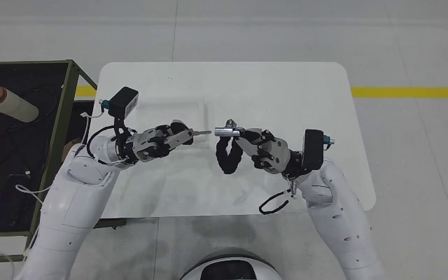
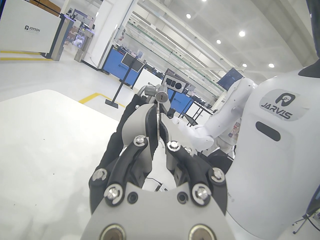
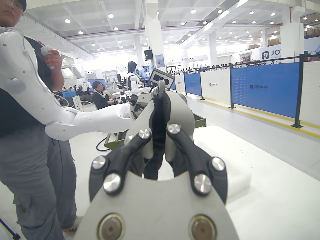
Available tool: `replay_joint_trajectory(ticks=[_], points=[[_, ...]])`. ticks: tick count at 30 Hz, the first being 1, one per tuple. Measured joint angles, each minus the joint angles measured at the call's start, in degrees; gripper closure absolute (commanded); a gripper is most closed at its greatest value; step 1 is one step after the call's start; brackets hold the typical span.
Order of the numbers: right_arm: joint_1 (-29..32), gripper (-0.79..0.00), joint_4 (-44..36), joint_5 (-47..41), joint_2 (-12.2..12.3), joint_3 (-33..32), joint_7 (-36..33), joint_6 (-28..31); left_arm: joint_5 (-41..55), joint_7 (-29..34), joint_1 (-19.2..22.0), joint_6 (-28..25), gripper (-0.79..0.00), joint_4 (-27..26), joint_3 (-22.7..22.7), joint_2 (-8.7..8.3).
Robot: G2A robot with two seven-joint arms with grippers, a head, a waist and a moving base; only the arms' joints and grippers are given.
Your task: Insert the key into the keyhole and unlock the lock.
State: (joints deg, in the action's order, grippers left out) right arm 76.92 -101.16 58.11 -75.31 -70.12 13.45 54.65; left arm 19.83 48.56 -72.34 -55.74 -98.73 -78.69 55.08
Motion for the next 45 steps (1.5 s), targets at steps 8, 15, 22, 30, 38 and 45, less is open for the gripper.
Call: replay_joint_trajectory(ticks=[8, 15, 22, 30, 38, 45], points=[[-0.24, 0.0, 0.35, 0.25, -0.08, 0.52, -0.26, -0.61, 1.06, -0.8, 0.61, -0.8, 0.0, 0.54, 1.34, -2.24], [-0.53, 0.0, 0.79, -0.27, -0.15, 1.01, -1.01, -1.06, 0.0, -2.3, 1.08, -2.29, 0.0, 1.07, 2.3, -3.57], [-0.68, 0.0, 1.01, -0.64, -0.21, 1.46, -1.85, -1.19, -0.46, -2.28, 1.25, -2.26, 0.0, 0.99, 2.19, -4.13], [-0.74, 0.0, 0.93, -1.31, -0.26, 1.94, -2.86, -0.9, -1.01, -2.28, 1.11, -2.26, 0.0, 0.66, 1.8, -4.04], [-0.73, 0.0, 0.87, -1.71, -0.29, 1.98, -3.15, -0.84, -1.86, -2.28, 0.81, -2.26, 0.0, 0.68, 1.47, -3.6], [-1.15, 0.0, 1.46, -1.99, -0.37, 2.47, -3.81, -0.69, -1.72, -2.28, 0.66, -2.26, 0.0, 0.48, 1.41, -3.41]])
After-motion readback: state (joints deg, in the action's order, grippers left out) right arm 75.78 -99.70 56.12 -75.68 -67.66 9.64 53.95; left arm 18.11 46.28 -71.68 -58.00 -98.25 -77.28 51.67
